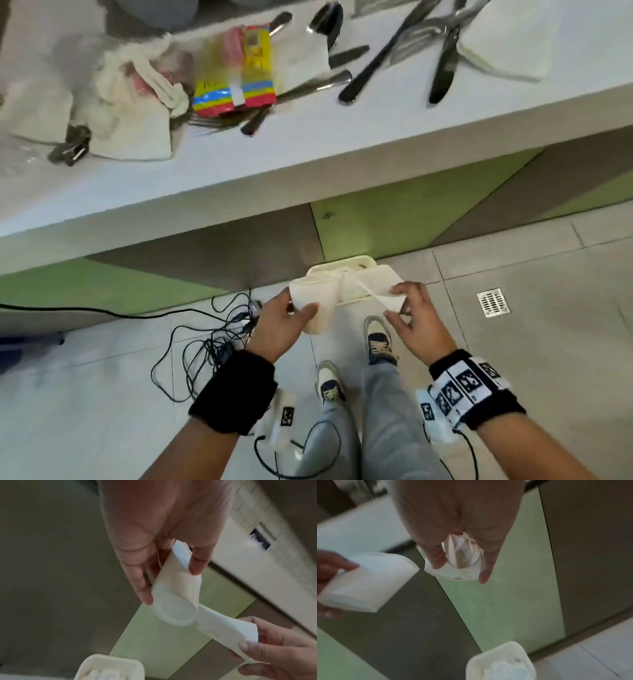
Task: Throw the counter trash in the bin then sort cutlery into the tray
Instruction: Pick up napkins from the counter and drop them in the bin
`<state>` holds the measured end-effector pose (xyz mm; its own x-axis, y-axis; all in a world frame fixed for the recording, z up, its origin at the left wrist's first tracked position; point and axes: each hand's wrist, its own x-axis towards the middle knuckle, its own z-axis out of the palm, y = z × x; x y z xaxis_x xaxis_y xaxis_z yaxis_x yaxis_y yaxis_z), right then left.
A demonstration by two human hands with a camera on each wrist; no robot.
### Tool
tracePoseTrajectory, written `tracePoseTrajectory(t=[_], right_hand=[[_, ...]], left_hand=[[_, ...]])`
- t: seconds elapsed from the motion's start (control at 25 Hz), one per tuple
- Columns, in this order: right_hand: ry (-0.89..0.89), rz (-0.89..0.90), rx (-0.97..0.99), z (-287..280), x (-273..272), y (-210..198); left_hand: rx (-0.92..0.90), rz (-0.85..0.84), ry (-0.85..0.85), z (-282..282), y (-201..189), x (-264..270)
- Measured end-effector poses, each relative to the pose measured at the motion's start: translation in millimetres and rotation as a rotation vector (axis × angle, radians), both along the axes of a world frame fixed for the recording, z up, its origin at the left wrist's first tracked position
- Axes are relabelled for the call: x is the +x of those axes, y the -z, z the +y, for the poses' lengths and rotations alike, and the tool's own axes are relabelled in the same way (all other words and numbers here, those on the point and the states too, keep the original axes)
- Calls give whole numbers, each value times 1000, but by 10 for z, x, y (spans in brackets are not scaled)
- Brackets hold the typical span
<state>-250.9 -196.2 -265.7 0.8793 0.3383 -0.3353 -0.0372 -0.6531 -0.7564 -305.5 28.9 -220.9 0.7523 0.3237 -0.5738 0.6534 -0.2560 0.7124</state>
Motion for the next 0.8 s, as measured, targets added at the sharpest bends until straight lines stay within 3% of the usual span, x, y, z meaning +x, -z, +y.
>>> tracePoseTrajectory(t=[0.12,0.44,0.64,0.8], right_hand=[[-69,153,-176,-6,131,832],[-307,291,-425,220,637,2342],[-318,342,-512,475,812,2864],[-262,400,-547,413,751,2876]], left_hand=[[56,92,31,-117,739,191],[255,307,232,-196,2386,780],[319,347,352,-142,3029,978],[331,387,370,-90,3095,944]])
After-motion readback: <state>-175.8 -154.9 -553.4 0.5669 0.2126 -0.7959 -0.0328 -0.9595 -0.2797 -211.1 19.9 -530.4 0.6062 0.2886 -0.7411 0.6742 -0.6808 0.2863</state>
